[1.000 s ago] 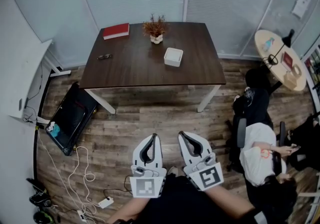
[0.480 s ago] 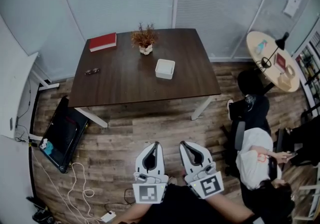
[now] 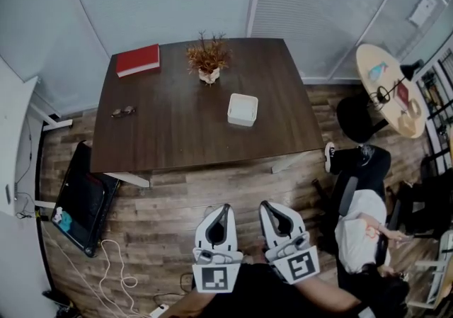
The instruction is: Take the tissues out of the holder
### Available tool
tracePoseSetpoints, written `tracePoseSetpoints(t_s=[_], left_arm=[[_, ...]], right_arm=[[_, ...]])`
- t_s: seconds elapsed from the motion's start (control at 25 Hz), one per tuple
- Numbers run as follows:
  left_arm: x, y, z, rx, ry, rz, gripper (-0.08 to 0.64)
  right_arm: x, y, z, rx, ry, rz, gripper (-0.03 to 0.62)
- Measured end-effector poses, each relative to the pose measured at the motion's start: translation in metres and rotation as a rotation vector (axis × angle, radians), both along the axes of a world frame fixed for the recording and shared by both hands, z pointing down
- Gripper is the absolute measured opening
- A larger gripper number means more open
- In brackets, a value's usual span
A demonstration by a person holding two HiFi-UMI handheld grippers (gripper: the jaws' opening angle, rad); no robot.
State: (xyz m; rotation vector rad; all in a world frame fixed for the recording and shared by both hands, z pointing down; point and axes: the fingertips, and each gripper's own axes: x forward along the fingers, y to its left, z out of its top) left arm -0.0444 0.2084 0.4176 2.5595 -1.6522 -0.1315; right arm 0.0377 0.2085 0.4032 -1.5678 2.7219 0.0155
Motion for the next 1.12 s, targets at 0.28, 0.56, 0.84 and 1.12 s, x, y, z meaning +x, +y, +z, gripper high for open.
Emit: tracePoseSetpoints(t_s=[0.28,0.56,0.84,1.12], left_arm=[[-0.012,-0.069,-0.009,0.034,-0.073,0.084,-0.002],[-0.035,-0.12,-0.03,0.101,-0.12,0.098,-0.002],[-0.04,-0.148,-0.032,0.17,-0.201,0.094,-0.002],[-0.045,-0.165,-0.028,0.138,-0.165,0.102,-0.002]], right_arm=[[-0.015,-0.063,0.004,-0.038,0.03,0.061,0.009],[-0.036,-0.108,-0.001,-0.029,0.028,0.095,0.009],[-0.046,-0.141,-0.004,-0.023,0.044,0.111,0.009],[-0.047,-0.161,-0.005,-0.024,0.055,0.124,0.009]])
